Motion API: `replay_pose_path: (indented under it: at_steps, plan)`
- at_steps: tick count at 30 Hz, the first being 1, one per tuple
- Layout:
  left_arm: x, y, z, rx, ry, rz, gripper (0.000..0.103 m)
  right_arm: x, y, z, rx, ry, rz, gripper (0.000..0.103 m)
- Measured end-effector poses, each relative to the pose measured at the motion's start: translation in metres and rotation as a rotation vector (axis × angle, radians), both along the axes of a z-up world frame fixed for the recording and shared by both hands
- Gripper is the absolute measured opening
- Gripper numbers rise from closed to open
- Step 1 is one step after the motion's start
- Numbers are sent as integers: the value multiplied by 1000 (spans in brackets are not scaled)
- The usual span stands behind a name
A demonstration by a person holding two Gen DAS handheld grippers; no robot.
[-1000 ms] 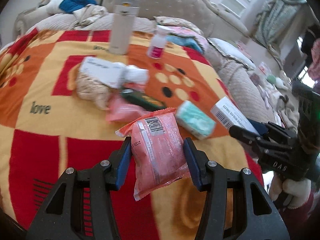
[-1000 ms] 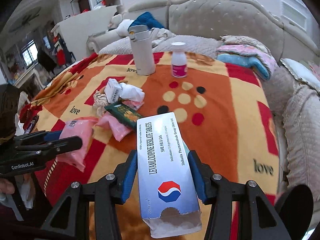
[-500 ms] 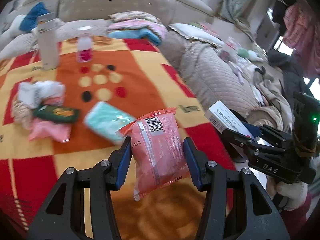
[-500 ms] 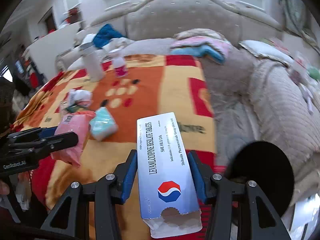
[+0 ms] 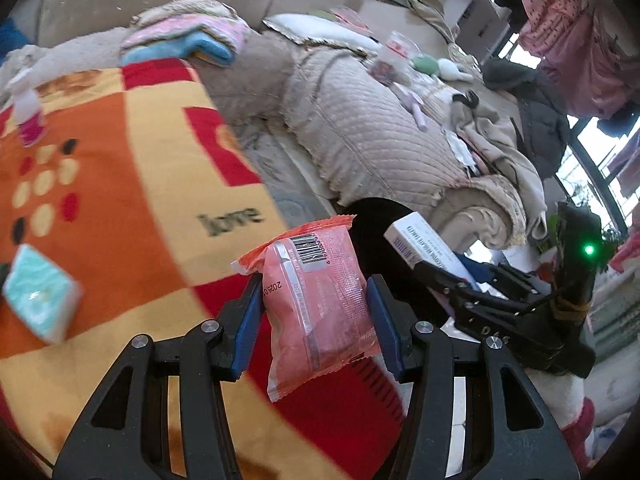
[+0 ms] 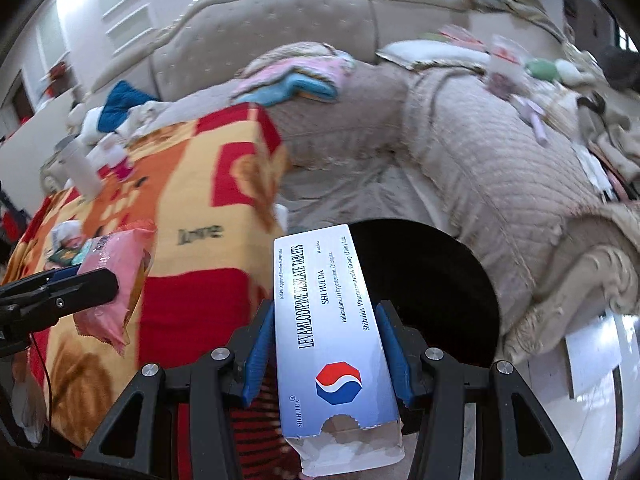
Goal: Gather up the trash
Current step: 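Carry the pink bag and white box over the black bin and release both, then return both tools to the blanket toward the tissue pack and crumpled paper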
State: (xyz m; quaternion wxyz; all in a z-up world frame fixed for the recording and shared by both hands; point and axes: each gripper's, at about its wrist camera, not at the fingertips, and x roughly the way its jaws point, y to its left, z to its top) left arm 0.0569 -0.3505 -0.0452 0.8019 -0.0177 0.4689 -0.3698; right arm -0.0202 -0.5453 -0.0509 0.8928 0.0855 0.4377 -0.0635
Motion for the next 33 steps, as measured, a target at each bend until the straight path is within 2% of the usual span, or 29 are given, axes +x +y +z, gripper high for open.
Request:
replay_pose_path:
  at_steps: [10,12,15,23,33]
  plan:
    - [9,-66,-16,-68,89,-69,50,-7,-45,-20,29,17,-113,50]
    - [12,-70,-19,-112,116,-82,53,-10,-54,-22,48,5,-145,53]
    - [15,-68,-19,-128,117,-68,64,-14,-63,-26,84,5,-179,55]
    - [21,-34,-16,-68,93,11,64,-12,-50,-35,81,32,-150,56]
    - [9,18,-16,60,-52,112,64,-5,-15,-28,73,21,-85,58]
